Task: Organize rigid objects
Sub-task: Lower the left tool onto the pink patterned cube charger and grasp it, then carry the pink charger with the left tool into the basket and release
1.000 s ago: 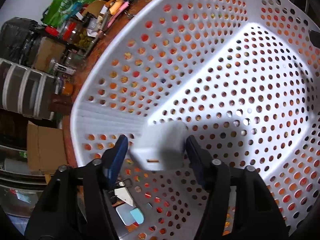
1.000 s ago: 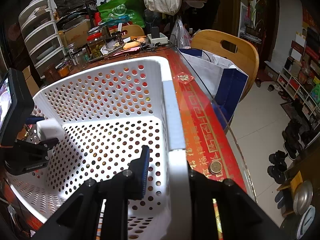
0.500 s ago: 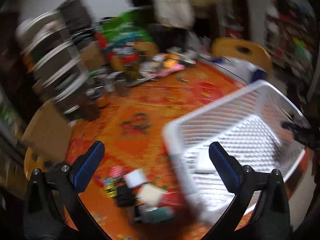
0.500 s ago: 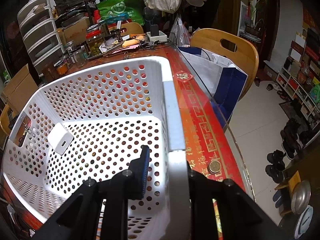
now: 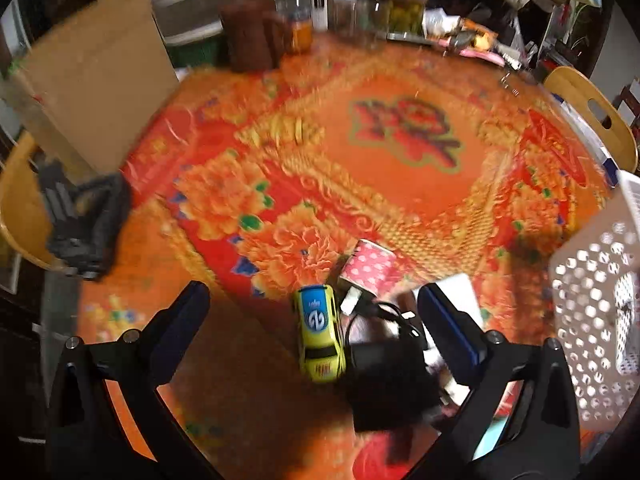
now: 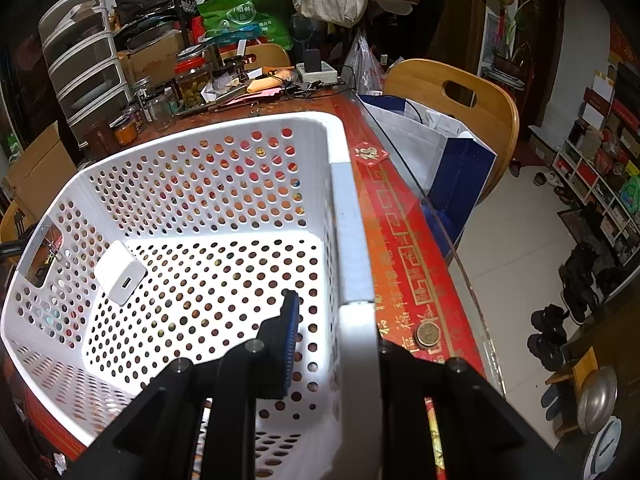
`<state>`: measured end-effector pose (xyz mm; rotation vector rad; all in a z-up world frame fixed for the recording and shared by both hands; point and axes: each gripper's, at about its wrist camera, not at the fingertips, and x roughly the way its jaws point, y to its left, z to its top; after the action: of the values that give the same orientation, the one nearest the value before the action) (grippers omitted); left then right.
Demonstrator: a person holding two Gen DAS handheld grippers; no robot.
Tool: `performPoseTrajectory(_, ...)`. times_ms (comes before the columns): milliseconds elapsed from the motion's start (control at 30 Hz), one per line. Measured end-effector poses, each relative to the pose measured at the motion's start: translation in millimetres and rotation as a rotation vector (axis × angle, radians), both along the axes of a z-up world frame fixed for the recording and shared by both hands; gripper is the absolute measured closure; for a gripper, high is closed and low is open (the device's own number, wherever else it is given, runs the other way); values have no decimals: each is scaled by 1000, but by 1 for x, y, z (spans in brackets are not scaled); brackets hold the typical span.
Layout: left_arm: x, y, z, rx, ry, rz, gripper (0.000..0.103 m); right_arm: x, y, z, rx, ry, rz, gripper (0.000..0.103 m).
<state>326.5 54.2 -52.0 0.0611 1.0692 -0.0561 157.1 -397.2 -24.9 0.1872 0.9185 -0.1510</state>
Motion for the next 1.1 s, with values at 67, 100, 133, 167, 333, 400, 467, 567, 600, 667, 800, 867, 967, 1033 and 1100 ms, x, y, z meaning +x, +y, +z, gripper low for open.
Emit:
performPoseTrajectory(67,9,3,-13,-22,24,-6,8,0,0,0,1,3,-5,85)
performPoseTrajectory(100,11,1,-16,-31,29,-10,10,1,0,0,0,5,-8,85)
performPoseTrajectory(133,12,0,-17,-42,31,-17,11,1,0,0,-1,7,-10,85)
performPoseTrajectory(167,16,-1,-20,-40,28,-20,11,1,0,0,-2,8,-11,85)
performPoseTrajectory(333,27,-15,-28,-40,38,-32,29,3,1,0,-12,14,-12,85)
performPoseTrajectory(400,33,-16,-35,-56,58,-34,51,3,1,-1,-14,13,-13,85)
performPoseTrajectory(467,32,-18,-36,-49,48,-29,57,3,2,-1,-16,13,-12,85)
performPoseTrajectory(567,30,-20,-35,-56,37,-40,69,3,2,-1,-16,14,-12,85)
performPoseTrajectory(600,28,-20,-33,-58,31,-42,77,3,2,-1,-15,14,-11,85)
performPoseTrajectory(667,25,-21,-32,-56,20,-39,77,3,2,-1,-18,15,-11,85)
performPoseTrajectory(800,20,-19,-27,-59,-12,-32,77,3,3,-1,-28,18,-10,85)
performPoseTrajectory(867,17,-18,-23,-45,-37,-23,77,3,4,-1,-33,18,-9,85)
performPoseTrajectory(967,13,-17,-16,-13,-75,-2,78,4,4,-1,-35,20,-6,85)
performPoseTrajectory(1033,11,-16,-12,-5,-87,6,78,5,4,0,-36,19,-5,85)
performPoseTrajectory(1100,9,-15,-7,-3,-92,11,78,6,3,-1,-35,21,0,85)
